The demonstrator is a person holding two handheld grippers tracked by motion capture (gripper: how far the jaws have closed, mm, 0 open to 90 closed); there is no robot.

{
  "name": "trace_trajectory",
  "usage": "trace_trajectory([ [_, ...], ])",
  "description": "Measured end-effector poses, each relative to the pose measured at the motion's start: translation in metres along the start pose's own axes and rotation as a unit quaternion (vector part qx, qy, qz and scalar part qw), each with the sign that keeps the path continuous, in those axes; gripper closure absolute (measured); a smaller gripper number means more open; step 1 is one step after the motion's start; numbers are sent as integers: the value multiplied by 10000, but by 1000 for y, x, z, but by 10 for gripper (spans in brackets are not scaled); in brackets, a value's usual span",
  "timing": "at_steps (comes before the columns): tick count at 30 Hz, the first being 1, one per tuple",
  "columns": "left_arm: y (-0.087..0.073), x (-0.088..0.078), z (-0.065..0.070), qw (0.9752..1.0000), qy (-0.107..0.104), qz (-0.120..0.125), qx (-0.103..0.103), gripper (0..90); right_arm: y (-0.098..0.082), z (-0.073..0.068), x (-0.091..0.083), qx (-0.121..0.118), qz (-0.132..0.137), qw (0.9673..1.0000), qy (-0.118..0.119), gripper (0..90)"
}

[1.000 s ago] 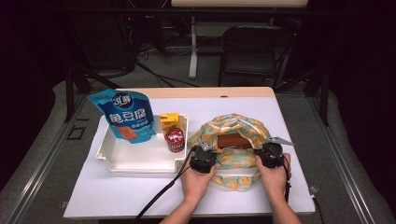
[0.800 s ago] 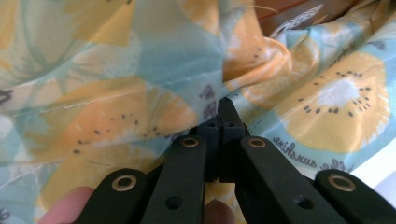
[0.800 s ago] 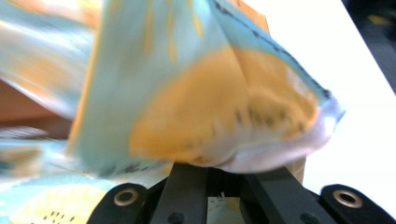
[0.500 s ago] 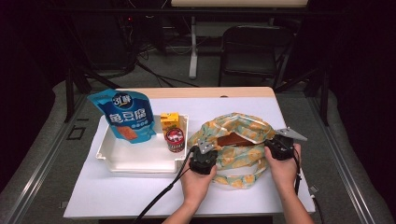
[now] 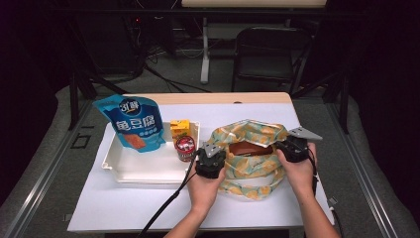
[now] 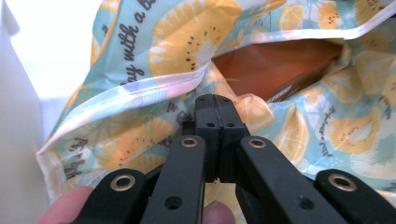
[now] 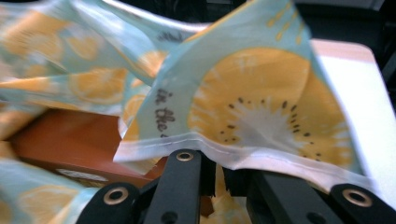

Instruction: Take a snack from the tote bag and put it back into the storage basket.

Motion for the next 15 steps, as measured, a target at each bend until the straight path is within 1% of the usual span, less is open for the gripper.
trace_trajectory([
  [1, -1, 2, -1, 9999, 106, -45, 3, 900, 0, 1, 5, -12, -63, 10000, 28, 860],
  [2, -2, 3, -2, 9995, 298, -38, 27, 900, -1, 0, 10, -33, -111, 9999, 66, 856],
  [3, -3, 3, -3, 9991, 416, -39, 47, 900, -3, -1, 14, -114, -135, 9998, 116, 847],
  [4, -3, 4, -3, 9988, 473, -65, 69, 900, -4, -3, 18, -151, -137, 9997, 156, 829],
  [5, -4, 4, -4, 9986, 527, -54, 52, 900, -6, -3, 20, -197, -204, 9994, 211, 810],
  [6, -4, 4, -6, 9983, 589, -15, 26, 900, -7, -3, 23, -219, -217, 9994, 164, 797],
  [7, -5, 5, -8, 9982, 602, -62, -9, 900, -8, -2, 24, -226, -238, 9994, 68, 796],
  [8, -6, 6, -10, 9981, 607, -96, -46, 900, -7, -1, 25, -201, -218, 9995, 71, 794],
  [9, -7, 7, -12, 9980, 616, -128, -60, 900, -7, 2, 25, -184, -258, 9995, -7, 793],
  [10, -9, 8, -11, 9978, 640, -176, -57, 900, -6, 4, 26, -108, -241, 9996, -66, 798],
  [11, -11, 10, -11, 9971, 719, -235, 20, 900, -5, 7, 27, -30, -250, 9996, -94, 798],
  [12, -13, 12, -9, 9972, 712, -227, 11, 900, -5, 11, 28, 52, -264, 9996, -98, 797],
  [13, -13, 12, -9, 9971, 724, -215, 28, 900, -5, 13, 29, 130, -208, 9997, -88, 805],
  [14, -13, 12, -9, 9968, 769, -194, 46, 900, -5, 16, 29, 170, -208, 9995, -165, 822],
  [15, -13, 11, -9, 9968, 780, -190, 46, 900, -5, 19, 29, 218, -233, 9992, -249, 861],
])
Point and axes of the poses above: each handheld gripper's, and its own axes: x roughly forward along the jaws, y roughly out of its top, z roughly to its right, the point moved 7 cm from there along x, roughly forward along the jaws, and after that the axes turned 14 degrees about -z, right-handed, at the moved point
